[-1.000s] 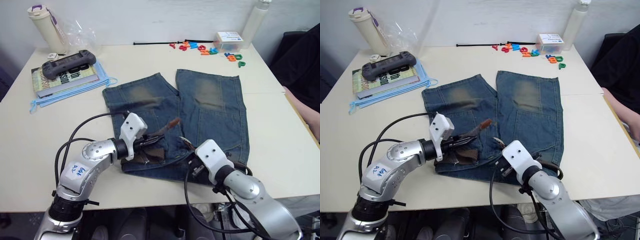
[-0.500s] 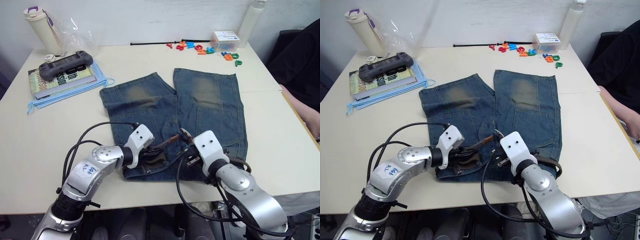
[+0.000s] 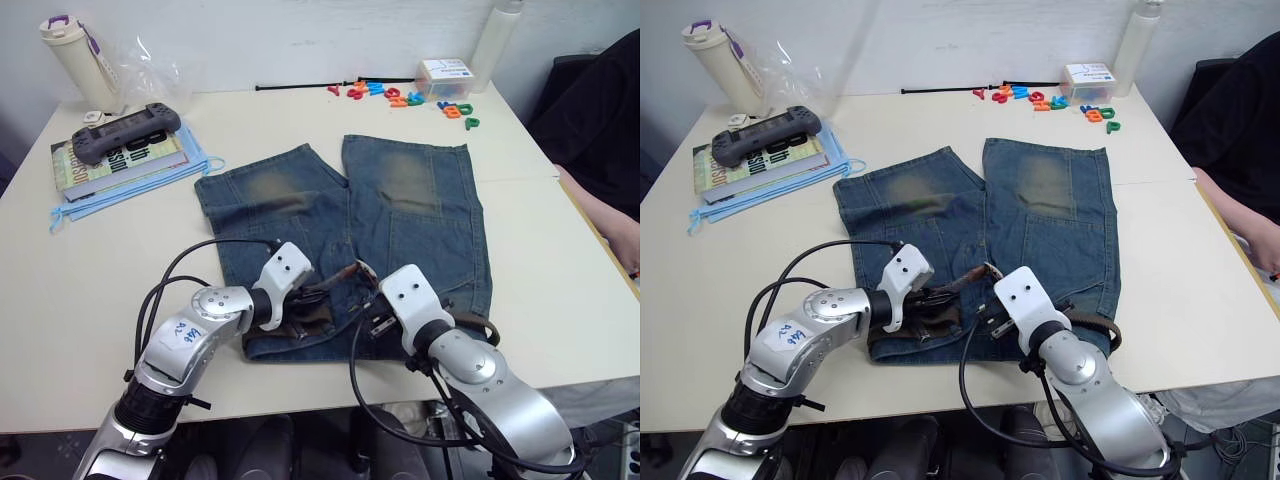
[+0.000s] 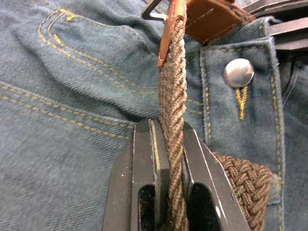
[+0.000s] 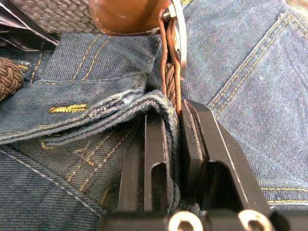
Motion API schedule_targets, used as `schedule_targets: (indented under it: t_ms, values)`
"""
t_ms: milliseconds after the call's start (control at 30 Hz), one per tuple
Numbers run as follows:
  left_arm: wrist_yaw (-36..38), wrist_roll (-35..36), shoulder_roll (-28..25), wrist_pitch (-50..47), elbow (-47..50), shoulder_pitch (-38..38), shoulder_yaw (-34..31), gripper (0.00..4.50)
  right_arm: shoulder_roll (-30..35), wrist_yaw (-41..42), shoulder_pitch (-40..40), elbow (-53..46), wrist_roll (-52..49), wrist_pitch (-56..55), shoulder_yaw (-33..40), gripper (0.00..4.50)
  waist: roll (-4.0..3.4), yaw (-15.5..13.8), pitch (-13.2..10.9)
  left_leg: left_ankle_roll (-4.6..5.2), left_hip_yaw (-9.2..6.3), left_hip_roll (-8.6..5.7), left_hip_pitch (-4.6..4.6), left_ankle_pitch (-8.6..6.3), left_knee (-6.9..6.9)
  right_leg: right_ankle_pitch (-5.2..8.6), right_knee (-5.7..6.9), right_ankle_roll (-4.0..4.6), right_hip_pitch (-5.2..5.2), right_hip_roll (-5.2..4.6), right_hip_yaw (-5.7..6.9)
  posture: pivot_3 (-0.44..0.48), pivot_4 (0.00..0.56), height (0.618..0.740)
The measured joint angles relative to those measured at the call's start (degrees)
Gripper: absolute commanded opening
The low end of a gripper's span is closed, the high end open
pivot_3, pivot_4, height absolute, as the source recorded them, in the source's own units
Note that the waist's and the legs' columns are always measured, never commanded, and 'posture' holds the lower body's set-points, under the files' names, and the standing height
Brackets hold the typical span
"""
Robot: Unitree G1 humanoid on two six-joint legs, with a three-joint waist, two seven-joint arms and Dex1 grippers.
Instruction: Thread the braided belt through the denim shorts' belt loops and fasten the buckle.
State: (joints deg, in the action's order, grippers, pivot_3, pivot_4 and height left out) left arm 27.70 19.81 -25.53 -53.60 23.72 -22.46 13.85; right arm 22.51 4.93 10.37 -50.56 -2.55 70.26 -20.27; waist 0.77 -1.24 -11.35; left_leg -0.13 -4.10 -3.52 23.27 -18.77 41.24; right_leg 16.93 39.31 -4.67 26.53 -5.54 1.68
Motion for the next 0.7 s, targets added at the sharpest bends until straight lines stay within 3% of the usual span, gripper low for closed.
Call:
schedule_targets:
  t_ms: [700]
  values:
    - [-0.5,-4.5,5.2,4.1,-4.0,-3.8,3.9,0.0,13.7,11.4,8.9,0.0,-1.8,0.5,-4.8,0.05,0.03,-0.1,0.0,0.1,0.06,0.01,0.0,-0.05,0.04,0.01,0.0,-0.01,0.0,-0.01,-0.04,0.0,0.15,0.659]
